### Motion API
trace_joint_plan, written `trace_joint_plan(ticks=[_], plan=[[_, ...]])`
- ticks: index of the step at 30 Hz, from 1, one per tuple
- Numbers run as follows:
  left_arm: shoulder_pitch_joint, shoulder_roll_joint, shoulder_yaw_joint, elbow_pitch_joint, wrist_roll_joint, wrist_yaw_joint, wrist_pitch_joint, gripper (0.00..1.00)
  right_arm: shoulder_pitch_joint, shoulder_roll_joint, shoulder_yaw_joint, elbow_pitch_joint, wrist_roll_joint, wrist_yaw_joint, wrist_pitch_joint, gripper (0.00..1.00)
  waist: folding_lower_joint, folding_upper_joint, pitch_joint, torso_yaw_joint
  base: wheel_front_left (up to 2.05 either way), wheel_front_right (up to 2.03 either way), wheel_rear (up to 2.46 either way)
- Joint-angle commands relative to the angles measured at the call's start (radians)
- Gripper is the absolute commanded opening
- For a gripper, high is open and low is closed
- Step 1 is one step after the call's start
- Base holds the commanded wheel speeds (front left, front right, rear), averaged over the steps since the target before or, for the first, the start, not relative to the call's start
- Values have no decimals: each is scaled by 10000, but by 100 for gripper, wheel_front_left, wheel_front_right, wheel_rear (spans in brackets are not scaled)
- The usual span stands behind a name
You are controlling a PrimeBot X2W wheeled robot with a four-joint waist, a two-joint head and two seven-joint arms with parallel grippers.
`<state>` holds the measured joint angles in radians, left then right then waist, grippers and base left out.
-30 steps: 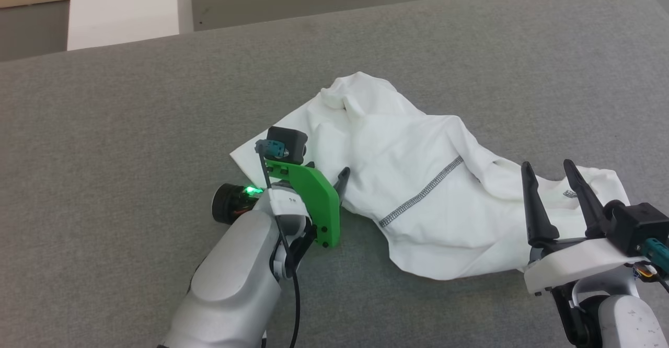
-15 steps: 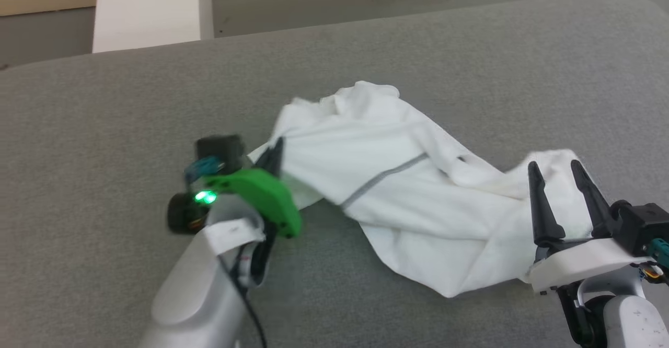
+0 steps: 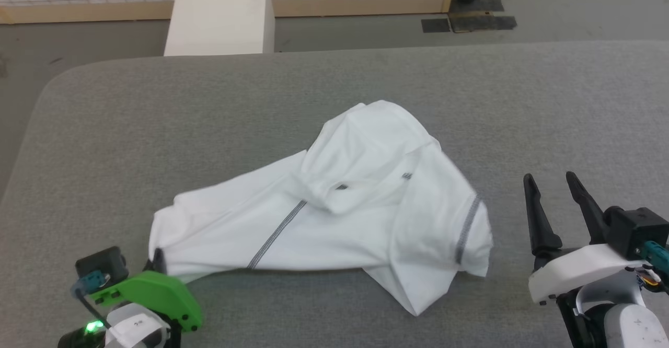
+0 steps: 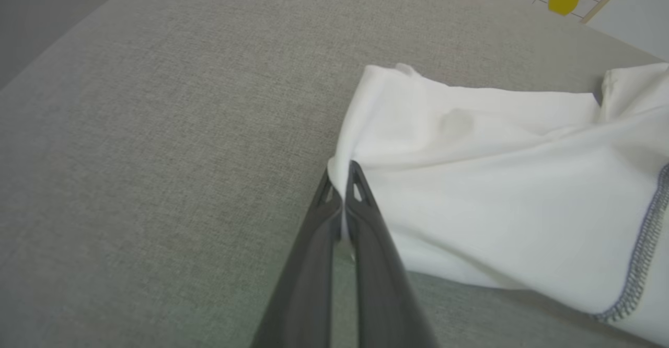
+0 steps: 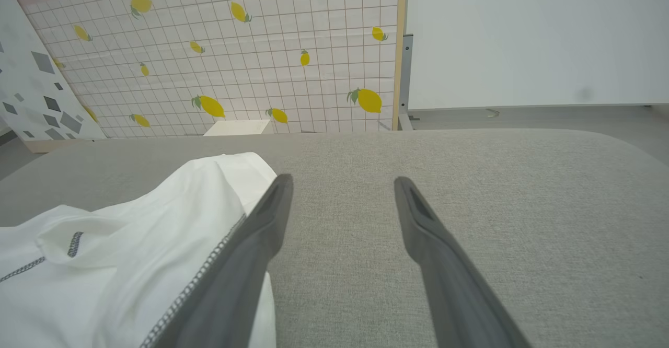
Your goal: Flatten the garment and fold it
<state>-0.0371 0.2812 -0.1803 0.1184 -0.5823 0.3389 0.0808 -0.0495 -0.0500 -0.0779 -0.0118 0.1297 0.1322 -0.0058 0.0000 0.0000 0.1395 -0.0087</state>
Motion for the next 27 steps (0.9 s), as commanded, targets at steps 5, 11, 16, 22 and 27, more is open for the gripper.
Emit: trace_joint_plan(ticks=[5, 11, 16, 22, 27], plan=[[282, -143, 244, -666, -167, -84, -654, 100, 214, -3, 134, -103, -76, -15, 374, 100, 0, 0, -170, 404, 0, 0, 0], [6, -524, 396, -903, 19, -889, -2906, 100, 401, -3, 976, -530, 77, -15, 1130, 100, 0, 0, -177, 524, 0, 0, 0], [-161, -747, 491, -862, 424, -1174, -3349, 100, 619, -3, 1816, -795, 332, -15, 2568, 100, 0, 0, -135, 506, 0, 0, 0], [-381, -1062, 643, -880, 806, -1378, -3417, 100, 523, -3, 2431, -1211, -248, -15, 4383, 100, 0, 0, 78, 580, 0, 0, 0], [-538, -1386, 765, -794, 1003, -1629, -3423, 100, 303, -3, 2524, -1180, -745, -15, 5823, 0, 0, 0, 240, 709, 0, 0, 0]])
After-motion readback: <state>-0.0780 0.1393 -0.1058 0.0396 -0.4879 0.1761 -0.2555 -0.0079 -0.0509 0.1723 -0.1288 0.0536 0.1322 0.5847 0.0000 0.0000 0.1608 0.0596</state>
